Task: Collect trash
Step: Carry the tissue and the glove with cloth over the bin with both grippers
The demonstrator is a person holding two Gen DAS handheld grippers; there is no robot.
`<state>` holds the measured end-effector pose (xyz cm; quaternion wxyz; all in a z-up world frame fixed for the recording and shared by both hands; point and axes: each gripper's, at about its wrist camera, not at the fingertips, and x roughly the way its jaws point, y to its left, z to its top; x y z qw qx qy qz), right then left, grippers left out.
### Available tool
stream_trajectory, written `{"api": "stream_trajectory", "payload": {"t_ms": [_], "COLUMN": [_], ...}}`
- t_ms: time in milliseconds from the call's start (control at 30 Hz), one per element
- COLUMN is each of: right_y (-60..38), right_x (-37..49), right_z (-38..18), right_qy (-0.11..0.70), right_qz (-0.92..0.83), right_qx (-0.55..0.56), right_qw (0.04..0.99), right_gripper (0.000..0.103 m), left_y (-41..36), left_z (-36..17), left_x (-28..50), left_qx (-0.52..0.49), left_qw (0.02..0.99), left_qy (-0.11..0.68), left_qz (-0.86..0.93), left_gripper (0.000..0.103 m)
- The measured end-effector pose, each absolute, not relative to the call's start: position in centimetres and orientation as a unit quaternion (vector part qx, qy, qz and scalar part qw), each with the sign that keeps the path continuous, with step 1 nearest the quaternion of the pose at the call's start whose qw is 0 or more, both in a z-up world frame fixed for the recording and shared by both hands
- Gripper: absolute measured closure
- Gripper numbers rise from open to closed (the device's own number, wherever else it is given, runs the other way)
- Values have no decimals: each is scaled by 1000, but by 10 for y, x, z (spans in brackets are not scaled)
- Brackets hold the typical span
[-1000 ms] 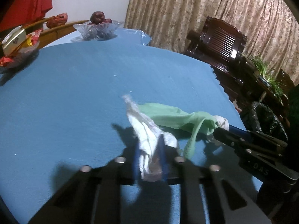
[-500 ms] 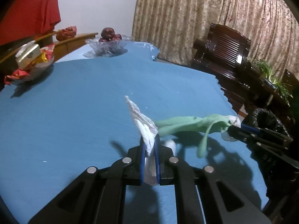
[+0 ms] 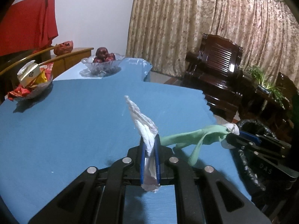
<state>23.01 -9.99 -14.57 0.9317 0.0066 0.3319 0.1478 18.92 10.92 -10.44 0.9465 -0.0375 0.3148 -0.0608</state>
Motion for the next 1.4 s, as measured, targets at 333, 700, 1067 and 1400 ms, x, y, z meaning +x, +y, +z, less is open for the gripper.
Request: {"api": "stream_trajectory", "payload": {"t_ms": [333, 700, 1067, 1400], "right_y": [-117, -135, -208, -284], "right_x": [212, 196, 169, 134], "right_z": [-129, -113, -94, -91], "right_qy": [315, 294, 274, 267], "right_qz": [135, 121, 52, -23], "right_qx": [9, 15, 20, 29], "right_qw": [939, 948, 960, 963], "right_gripper": [77, 77, 77, 77], "left_y": [105, 81, 5, -76], "left_z": [-83, -74, -62, -56], "left_x": [177, 172, 178, 178], "left_qx": [-38, -31, -25, -9], "left_qw": [953, 953, 946, 933], "left_qy": [295, 291, 281, 274], "left_qz": [-56, -84, -157, -231], "left_gripper": [94, 94, 94, 94]}}
